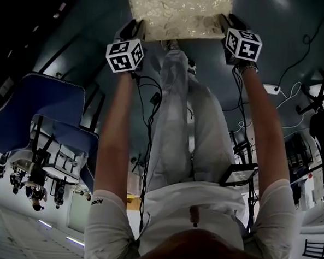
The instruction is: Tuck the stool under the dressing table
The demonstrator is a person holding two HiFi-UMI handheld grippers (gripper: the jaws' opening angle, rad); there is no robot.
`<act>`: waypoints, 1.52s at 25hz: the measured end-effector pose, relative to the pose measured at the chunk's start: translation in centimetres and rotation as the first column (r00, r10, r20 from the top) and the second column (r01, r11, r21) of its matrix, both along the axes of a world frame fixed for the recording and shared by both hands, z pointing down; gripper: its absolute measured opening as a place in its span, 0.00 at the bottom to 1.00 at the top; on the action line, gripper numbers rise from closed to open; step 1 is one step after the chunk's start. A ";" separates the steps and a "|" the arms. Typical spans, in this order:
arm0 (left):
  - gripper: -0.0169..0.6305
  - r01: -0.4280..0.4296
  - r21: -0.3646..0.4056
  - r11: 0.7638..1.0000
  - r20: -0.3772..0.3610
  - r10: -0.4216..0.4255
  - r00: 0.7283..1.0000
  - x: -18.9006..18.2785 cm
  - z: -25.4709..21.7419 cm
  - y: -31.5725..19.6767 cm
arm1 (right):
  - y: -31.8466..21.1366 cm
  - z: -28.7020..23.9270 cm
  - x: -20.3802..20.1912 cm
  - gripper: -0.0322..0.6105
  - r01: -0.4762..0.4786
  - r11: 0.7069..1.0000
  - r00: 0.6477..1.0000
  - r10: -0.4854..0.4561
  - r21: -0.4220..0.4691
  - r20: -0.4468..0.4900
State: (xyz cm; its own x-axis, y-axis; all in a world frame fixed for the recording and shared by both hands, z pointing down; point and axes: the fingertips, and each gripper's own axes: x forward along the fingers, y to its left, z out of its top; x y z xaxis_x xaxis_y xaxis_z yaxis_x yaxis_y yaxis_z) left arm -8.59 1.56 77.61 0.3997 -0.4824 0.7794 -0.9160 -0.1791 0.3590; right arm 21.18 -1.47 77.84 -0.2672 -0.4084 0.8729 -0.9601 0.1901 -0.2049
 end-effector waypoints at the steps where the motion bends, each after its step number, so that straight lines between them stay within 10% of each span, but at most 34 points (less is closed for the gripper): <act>1: 0.22 -0.007 -0.001 1.000 -0.002 0.007 1.000 -0.1 0.0 -0.8 | -0.7 0.1 -0.1 0.29 -0.002 1.000 1.000 0.002 -0.003 -0.007; 15: 0.19 -0.014 0.040 0.999 0.009 0.014 1.000 -2.0 -0.6 -11.6 | -10.2 -0.3 -1.8 0.28 -0.024 1.000 1.000 0.023 -0.004 -0.017; 38: 0.18 0.196 -0.033 0.980 0.104 -0.191 0.976 -1.3 -0.5 -26.4 | -30.3 -0.1 -2.1 0.29 0.195 0.981 0.981 -0.195 -0.001 0.012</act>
